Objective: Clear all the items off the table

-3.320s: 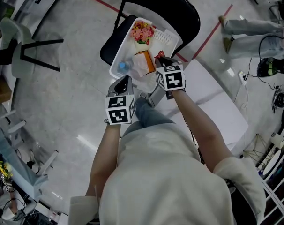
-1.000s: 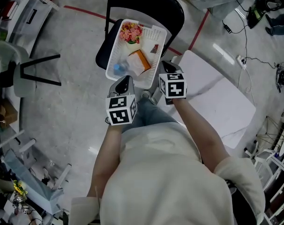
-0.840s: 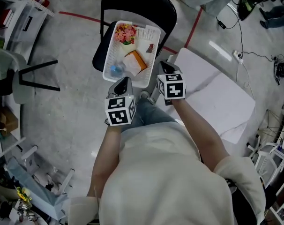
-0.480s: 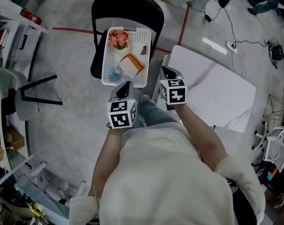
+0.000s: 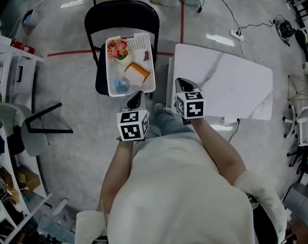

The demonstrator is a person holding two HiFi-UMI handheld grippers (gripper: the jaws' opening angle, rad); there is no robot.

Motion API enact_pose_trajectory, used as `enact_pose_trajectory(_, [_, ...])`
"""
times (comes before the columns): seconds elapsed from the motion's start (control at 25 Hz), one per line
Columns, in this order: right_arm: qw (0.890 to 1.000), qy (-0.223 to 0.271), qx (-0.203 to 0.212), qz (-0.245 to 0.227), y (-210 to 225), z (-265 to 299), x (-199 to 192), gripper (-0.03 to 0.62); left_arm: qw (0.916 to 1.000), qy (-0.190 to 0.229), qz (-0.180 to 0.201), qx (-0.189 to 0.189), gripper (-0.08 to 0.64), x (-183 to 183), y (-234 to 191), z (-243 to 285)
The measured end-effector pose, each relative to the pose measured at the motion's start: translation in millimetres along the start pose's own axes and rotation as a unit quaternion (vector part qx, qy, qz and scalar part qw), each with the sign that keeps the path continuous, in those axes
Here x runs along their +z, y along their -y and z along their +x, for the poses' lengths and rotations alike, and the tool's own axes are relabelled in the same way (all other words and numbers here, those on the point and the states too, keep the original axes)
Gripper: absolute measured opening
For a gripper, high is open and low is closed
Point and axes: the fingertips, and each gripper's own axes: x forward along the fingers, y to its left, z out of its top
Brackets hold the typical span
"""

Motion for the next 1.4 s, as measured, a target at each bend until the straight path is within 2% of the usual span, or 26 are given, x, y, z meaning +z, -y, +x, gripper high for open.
enact_pose_trajectory(0.32, [0.997, 0.03, -0.054, 0.041, 9, -51, -25, -0.002, 0.9977, -0.01, 0.045, -0.05, 0.009, -17, 22, -13])
enact_pose_trajectory(0.68, [0.991, 0.045, -0.097, 0.083, 8, -109, -76, -0.002, 0.9912, -0.01, 0.092, -0.095, 0.009, -44, 56, -43])
enact_pose_trajectory(1.4, [0.988, 0.062, -0.104, 0.097, -43, -195, -154, -0.002, 0.9821, -0.005, 0.124, -0.142, 0.009, -107, 99, -117])
